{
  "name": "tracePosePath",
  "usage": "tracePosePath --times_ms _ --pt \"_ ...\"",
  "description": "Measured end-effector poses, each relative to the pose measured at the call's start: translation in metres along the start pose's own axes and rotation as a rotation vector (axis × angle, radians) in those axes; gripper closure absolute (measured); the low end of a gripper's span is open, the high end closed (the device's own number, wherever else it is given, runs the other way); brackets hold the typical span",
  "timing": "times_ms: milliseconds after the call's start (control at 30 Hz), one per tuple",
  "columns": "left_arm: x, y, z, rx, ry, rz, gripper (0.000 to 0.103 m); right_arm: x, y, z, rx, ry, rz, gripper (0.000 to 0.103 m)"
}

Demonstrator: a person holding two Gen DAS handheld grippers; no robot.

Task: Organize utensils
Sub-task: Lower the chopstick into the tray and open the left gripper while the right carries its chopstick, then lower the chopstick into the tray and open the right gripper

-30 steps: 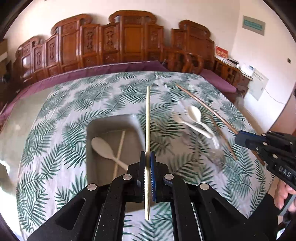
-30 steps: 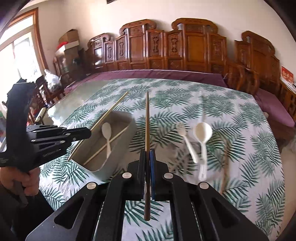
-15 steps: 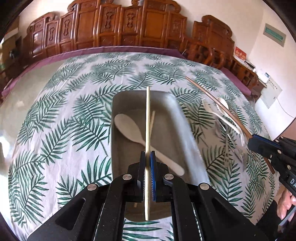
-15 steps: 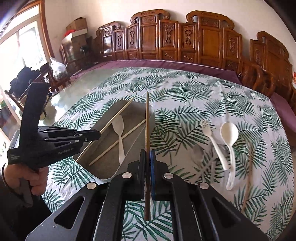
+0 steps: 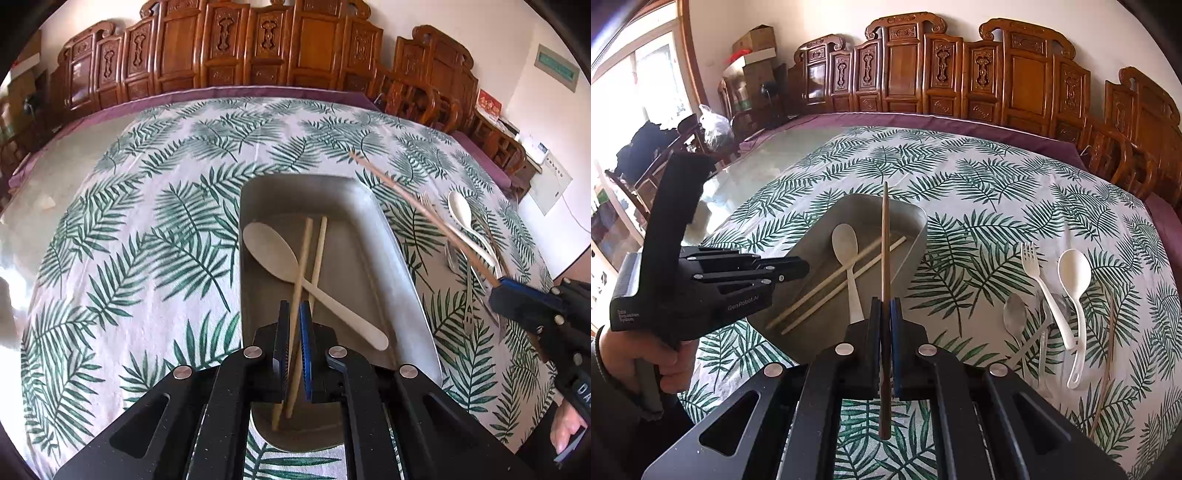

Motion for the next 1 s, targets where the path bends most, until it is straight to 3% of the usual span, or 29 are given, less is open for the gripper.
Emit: tracePosePath --times_ms 300,367,567,1000 --pt "0.022 0.021 0.014 -0.061 0.031 0.010 0.097 0.017 -0.022 0.006 0.028 -0.016 0.043 0.097" --pt "0.028 0.027 0.016 -0.078 0.027 0.026 0.085 0.021 -0.030 0.007 0.039 -0.023 0.054 0.097" --pt "0.043 0.040 0.021 -0.116 0.039 0.047 0.070 0.027 -0.052 0.009 0.074 -0.054 0.078 0.097" --pt "0.056 0.045 0.024 -0.129 0.069 0.059 0.066 0.033 -0.082 0.010 0.117 -0.105 0.113 0.097"
Point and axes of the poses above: each gripper's, at about its wrist camera, not at the fingertips, and y roughly against the way its jaws point, x to its left, z to its top, the point moved 7 cm from there along -y, roughly the way its jaws point, and after that the axes turned 5 degrees about x, right-handed, at the moved point
